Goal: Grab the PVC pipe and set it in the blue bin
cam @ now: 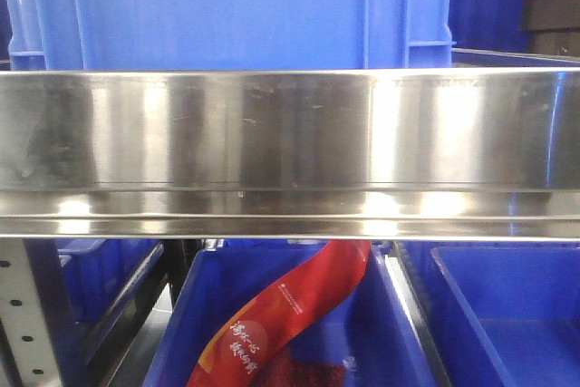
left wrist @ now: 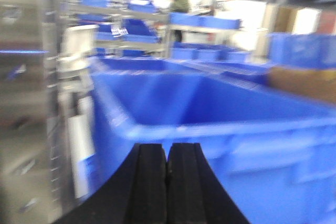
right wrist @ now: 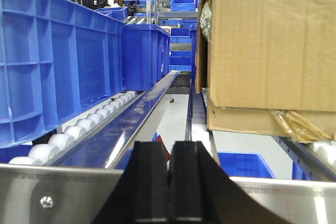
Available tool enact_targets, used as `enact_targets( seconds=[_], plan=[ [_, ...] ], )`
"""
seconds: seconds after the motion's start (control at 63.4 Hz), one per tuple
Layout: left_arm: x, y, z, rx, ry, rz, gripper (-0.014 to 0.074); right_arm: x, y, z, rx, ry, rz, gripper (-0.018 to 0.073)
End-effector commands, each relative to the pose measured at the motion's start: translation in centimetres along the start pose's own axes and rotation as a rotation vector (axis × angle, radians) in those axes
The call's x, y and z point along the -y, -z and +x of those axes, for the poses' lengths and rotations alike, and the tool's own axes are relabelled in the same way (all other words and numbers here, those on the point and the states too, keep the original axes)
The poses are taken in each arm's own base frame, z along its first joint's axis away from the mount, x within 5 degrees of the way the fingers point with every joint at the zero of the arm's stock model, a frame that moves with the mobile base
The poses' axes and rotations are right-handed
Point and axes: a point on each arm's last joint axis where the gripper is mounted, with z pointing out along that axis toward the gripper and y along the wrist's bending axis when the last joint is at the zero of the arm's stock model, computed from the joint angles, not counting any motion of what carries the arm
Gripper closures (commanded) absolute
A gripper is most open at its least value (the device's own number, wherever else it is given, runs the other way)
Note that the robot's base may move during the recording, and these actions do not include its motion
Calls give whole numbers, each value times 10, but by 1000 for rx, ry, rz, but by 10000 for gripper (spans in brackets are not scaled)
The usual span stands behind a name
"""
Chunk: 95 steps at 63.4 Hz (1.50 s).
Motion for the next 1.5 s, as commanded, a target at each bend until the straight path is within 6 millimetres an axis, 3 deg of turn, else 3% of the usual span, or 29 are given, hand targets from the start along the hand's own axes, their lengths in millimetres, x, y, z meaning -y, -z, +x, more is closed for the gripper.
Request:
enact_targets(
  seconds=[0.0,0.284,0.615,0.678,0.789,1.483],
  plan=[
    [-7,7,19,-10,-31,-63,707,0,0,-1,14,-5,4,727],
    [-23,37,72,-16,-76,-256,707,0,0,-1,14,-5,4,727],
    [-29,50,133,55,-111,-318,707,0,0,-1,14,-5,4,727],
    [-28,53,129,119,-122,-316,707,0,0,-1,14,-5,4,727],
    [-28,55,137,39,-104,-315,707,0,0,-1,14,-5,4,727],
    [-26,54,135,65,-102,-276,707,0,0,-1,14,-5,4,727]
  ],
)
